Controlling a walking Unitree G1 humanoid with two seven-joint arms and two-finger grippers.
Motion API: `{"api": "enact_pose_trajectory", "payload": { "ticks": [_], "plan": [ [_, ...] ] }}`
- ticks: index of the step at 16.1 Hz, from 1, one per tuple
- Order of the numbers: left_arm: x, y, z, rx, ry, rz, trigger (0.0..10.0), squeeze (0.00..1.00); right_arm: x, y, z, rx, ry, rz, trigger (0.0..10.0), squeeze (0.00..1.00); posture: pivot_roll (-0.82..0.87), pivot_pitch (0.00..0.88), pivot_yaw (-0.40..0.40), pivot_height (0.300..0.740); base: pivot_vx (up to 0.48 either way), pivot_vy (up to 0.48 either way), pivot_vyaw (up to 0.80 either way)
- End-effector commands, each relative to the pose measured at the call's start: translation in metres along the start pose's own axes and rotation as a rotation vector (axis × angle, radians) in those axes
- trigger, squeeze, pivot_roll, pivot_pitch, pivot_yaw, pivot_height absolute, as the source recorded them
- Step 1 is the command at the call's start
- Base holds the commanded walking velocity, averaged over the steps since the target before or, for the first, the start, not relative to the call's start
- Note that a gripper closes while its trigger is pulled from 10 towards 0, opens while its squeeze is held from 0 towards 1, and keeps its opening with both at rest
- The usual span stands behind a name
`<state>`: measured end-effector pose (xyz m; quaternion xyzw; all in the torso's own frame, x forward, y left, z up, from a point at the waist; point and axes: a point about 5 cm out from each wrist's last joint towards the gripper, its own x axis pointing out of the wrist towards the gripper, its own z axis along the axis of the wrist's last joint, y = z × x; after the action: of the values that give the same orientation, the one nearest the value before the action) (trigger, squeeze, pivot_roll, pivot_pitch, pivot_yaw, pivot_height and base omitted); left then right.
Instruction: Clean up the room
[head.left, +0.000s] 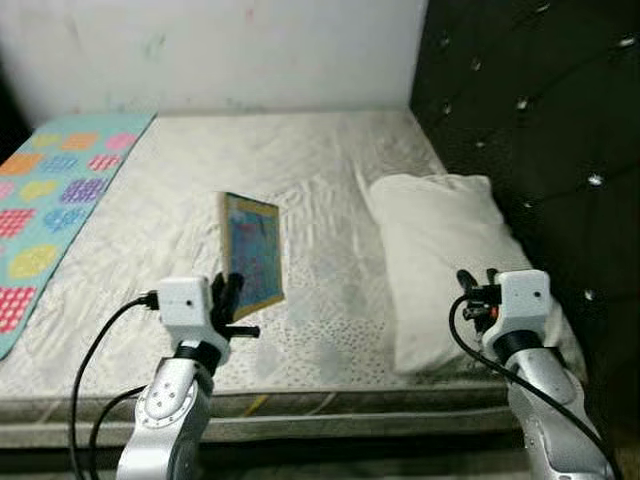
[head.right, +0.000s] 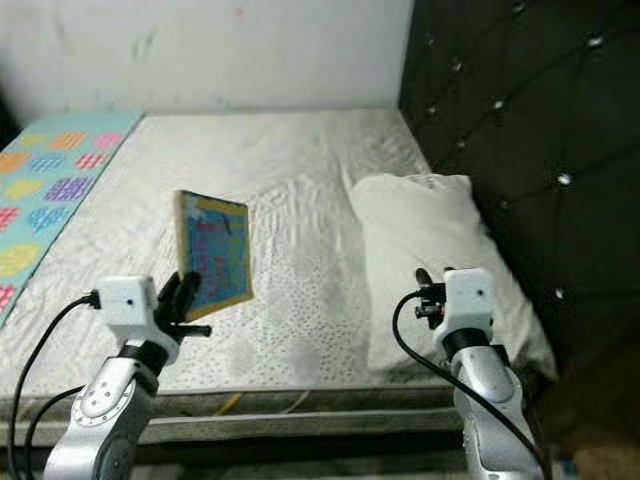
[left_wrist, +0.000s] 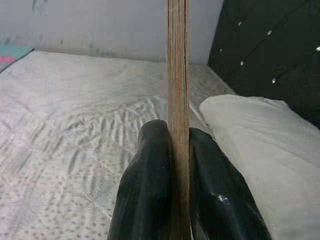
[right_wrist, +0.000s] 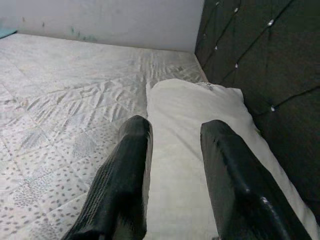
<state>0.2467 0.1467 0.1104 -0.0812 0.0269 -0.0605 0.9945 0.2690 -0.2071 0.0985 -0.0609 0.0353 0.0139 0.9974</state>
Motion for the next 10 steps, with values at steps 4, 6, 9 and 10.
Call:
{"api": "enact_pose_trajectory", "payload": {
  "ticks": [4,6,9,10],
  "plan": [
    [-0.0017,0.0029,0.0170,0.014,-0.097,-0.038,10.0,0.00,0.0031,0.0044,0.0056,0.003,-0.027,0.013,10.0,0.00,-0.18,0.007,0.023,0.740,0.000,0.120,0.00],
    [-0.0030,0.0015,0.0178,0.005,-0.101,-0.056,10.0,0.00,0.0027,0.0055,0.0052,0.004,-0.026,0.014,10.0,0.00,-0.18,0.007,0.023,0.740,0.000,0.000,0.00],
    [-0.0039,0.0010,0.0186,-0.006,-0.109,-0.071,10.0,0.00,0.0028,0.0055,0.0051,0.003,-0.025,0.014,10.0,0.00,-0.18,0.011,0.020,0.740,0.270,0.000,0.00],
    [-0.0039,0.0009,0.0189,-0.006,-0.110,-0.072,10.0,0.00,0.0029,0.0055,0.0053,0.002,-0.025,0.014,10.0,0.00,-0.18,0.012,0.020,0.740,0.315,0.000,0.00]
  ]
}}
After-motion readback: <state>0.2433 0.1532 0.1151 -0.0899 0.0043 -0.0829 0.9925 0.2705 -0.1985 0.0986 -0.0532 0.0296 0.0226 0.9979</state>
